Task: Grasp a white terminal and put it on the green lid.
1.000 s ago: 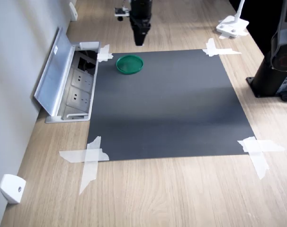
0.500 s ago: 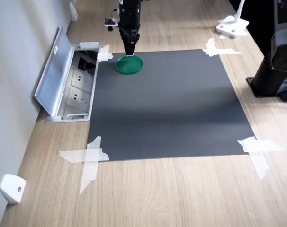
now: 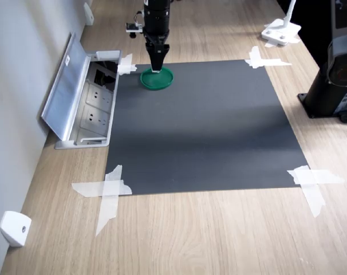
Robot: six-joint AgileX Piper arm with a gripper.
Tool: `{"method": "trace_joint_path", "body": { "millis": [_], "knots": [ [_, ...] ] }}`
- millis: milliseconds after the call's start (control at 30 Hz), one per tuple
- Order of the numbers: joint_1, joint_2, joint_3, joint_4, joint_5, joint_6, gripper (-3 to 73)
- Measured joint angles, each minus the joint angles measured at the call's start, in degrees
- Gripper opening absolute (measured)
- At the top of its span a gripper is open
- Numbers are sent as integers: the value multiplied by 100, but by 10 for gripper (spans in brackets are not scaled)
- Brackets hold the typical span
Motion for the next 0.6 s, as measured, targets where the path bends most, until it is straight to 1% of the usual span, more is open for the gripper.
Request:
{"method": "trace_joint_path", "body": {
  "millis": [133,233,300,367,500,533,600],
  "knots": [
    [0,-270,0,-33,18,17,546],
    [0,-580,0,-76,93,17,497],
    [0,-801,43,-74,175,29,422],
    [0,-1062,170,-74,183,47,327],
    [0,-1615,550,-74,182,79,94],
    [0,-1791,683,-74,159,93,54],
    [0,-2199,965,-58,47,180,14]
  ]
}}
